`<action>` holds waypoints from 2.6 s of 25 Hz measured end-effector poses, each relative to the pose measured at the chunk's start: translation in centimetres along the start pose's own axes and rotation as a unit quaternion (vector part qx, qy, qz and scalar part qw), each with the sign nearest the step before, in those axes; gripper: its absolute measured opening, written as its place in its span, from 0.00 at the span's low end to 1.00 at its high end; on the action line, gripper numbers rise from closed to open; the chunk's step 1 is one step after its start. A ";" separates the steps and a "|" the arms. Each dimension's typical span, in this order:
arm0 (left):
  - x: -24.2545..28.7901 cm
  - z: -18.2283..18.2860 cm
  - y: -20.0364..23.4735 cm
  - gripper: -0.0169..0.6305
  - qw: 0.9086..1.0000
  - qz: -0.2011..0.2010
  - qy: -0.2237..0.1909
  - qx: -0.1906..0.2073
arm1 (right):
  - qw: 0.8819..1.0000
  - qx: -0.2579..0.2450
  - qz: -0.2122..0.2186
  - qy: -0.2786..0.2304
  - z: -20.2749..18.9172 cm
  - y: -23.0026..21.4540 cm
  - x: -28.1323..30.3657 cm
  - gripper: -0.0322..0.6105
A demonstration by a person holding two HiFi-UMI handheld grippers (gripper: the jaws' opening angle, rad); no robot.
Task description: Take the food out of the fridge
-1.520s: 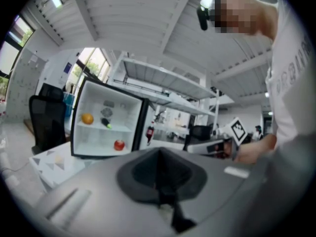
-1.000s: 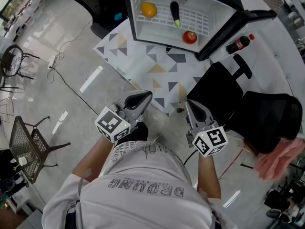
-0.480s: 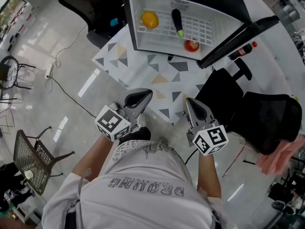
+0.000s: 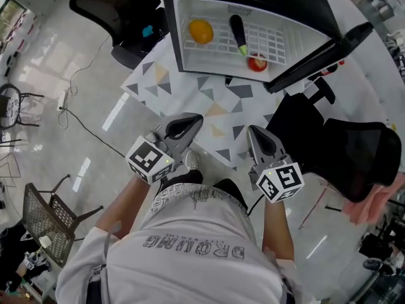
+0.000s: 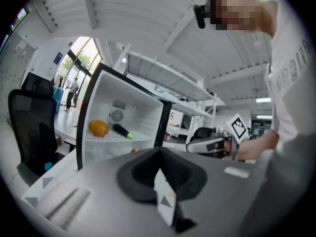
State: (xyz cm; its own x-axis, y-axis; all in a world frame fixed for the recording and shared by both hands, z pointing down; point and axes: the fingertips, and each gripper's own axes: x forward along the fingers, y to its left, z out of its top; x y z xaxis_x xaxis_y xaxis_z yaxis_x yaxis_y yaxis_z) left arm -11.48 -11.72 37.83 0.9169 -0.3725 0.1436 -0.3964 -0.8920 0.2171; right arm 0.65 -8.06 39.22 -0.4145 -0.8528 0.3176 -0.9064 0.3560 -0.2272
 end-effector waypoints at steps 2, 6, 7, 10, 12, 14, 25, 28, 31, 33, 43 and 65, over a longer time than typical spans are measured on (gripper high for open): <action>0.1 -0.1 0.6 0.03 1.000 0.001 0.002 -0.001 | 1.000 0.001 -0.004 0.002 -0.1 -0.3 0.3 0.05; 0.8 -0.7 1.5 0.04 1.000 0.001 0.010 -0.006 | 1.000 0.005 -0.009 0.006 -0.3 -1.2 0.7 0.05; 1.1 -0.9 1.6 0.03 1.000 0.001 0.011 -0.008 | 1.000 0.007 -0.010 0.005 -0.2 -1.4 0.8 0.05; 2.3 -1.2 1.9 0.03 1.000 0.000 0.017 -0.007 | 1.000 0.009 -0.008 0.001 0.0 -2.3 1.2 0.05; 3.3 -1.3 1.9 0.04 1.000 -0.001 0.022 -0.003 | 1.000 0.012 -0.007 -0.006 0.5 -2.9 1.4 0.05; 4.4 -1.2 1.9 0.04 1.000 -0.002 0.025 0.002 | 1.000 0.013 -0.004 -0.015 1.2 -3.6 1.6 0.05; 12.5 -1.2 2.4 0.04 0.998 0.025 0.046 0.034 | 0.998 0.022 0.039 -0.033 3.0 -9.4 1.9 0.05; 14.9 -1.9 3.0 0.04 0.997 0.037 0.056 0.038 | 0.998 0.025 0.049 -0.032 2.9 -11.4 1.9 0.05; 17.0 -2.6 3.5 0.04 0.996 0.042 0.064 0.042 | 0.998 0.028 0.056 -0.032 2.9 -13.1 1.9 0.05; 18.3 -2.9 3.8 0.05 0.996 0.045 0.068 0.045 | 0.997 0.029 0.059 -0.031 2.7 -14.1 1.9 0.05; 23.3 -3.7 5.1 0.10 0.993 0.039 0.084 0.076 | 0.997 0.042 0.052 -0.050 2.5 -17.3 1.9 0.05; 30.6 -7.8 10.3 0.38 0.987 0.027 0.096 0.129 | 0.995 0.058 0.032 -0.081 -1.3 -19.6 4.2 0.05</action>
State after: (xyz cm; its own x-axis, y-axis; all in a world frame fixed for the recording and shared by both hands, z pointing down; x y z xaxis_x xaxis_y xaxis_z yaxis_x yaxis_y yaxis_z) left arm 12.14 -30.27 52.03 0.8596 -0.3873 0.3335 -0.3957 -0.9173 -0.0454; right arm 16.58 -18.14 46.24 -0.4443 -0.8833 0.1494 -0.8594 0.3732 -0.3496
